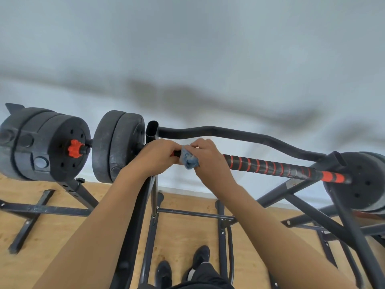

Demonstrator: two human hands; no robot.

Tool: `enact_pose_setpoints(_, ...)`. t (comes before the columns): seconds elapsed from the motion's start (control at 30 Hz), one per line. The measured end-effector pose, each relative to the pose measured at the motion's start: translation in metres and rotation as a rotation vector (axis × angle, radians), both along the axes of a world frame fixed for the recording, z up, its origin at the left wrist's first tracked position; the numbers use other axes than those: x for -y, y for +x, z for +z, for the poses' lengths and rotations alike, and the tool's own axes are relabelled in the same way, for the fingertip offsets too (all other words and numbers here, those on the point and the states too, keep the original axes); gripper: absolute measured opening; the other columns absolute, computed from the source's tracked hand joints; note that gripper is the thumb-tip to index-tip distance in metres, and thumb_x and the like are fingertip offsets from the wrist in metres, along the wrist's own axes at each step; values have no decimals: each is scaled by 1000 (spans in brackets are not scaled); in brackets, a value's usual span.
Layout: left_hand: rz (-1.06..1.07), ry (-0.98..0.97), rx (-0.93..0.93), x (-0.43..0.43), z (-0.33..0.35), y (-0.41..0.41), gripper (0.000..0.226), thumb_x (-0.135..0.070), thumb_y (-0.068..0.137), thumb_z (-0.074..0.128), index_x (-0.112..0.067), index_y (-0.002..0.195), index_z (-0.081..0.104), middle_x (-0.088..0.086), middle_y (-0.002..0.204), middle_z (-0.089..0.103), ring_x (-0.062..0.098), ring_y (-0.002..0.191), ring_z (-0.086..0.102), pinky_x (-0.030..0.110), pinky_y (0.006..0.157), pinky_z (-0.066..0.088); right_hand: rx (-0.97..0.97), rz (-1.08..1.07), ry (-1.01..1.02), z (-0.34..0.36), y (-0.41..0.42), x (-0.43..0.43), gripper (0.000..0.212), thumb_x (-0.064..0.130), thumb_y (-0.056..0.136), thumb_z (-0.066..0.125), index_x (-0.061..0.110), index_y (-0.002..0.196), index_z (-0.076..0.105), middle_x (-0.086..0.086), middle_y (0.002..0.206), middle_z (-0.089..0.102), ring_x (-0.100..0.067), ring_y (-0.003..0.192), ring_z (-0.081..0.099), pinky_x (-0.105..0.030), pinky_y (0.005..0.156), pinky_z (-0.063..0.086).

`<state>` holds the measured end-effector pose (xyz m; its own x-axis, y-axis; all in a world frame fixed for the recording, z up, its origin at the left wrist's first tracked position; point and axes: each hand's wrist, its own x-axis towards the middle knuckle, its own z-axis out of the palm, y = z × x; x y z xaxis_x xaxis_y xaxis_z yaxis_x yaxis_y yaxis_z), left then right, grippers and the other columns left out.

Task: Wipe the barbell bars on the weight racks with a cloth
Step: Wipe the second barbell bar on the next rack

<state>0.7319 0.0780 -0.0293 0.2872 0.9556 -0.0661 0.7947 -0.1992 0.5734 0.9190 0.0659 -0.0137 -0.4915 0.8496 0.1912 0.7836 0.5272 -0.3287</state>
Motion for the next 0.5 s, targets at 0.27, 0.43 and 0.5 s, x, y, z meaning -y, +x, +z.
enact_pose_setpoints(0.27, -30, -37, -11, -4, -4, -4, 2, -40, 96, 72, -39, 95, 71, -13, 82, 71, 9, 77, 65, 42, 80, 58, -62, 61, -27, 3, 28, 31, 52, -11, 75, 70, 17, 119, 73, 4, 111, 64, -17, 103, 55, -34, 80, 54)
enact_pose_setpoints(0.43, -39, -44, -75, -6, -5, -4, 7, -44, 99, 66, -37, 99, 68, -13, 88, 72, 10, 82, 66, 45, 79, 58, -78, -73, 107, 26, 15, -20, 28, -2, 80, 59, 22, 89, 70, 15, 74, 54, -14, 72, 47, -30, 66, 47)
enact_pose_setpoints(0.5, -38, -40, -77, -6, -4, -3, 7, -44, 100, 65, -39, 102, 68, -14, 92, 73, 10, 85, 67, 46, 81, 59, 89, -3, 31, 16, 3, -17, 26, 1, 85, 58, 25, 88, 64, 13, 70, 47, -20, 74, 48, -31, 67, 49)
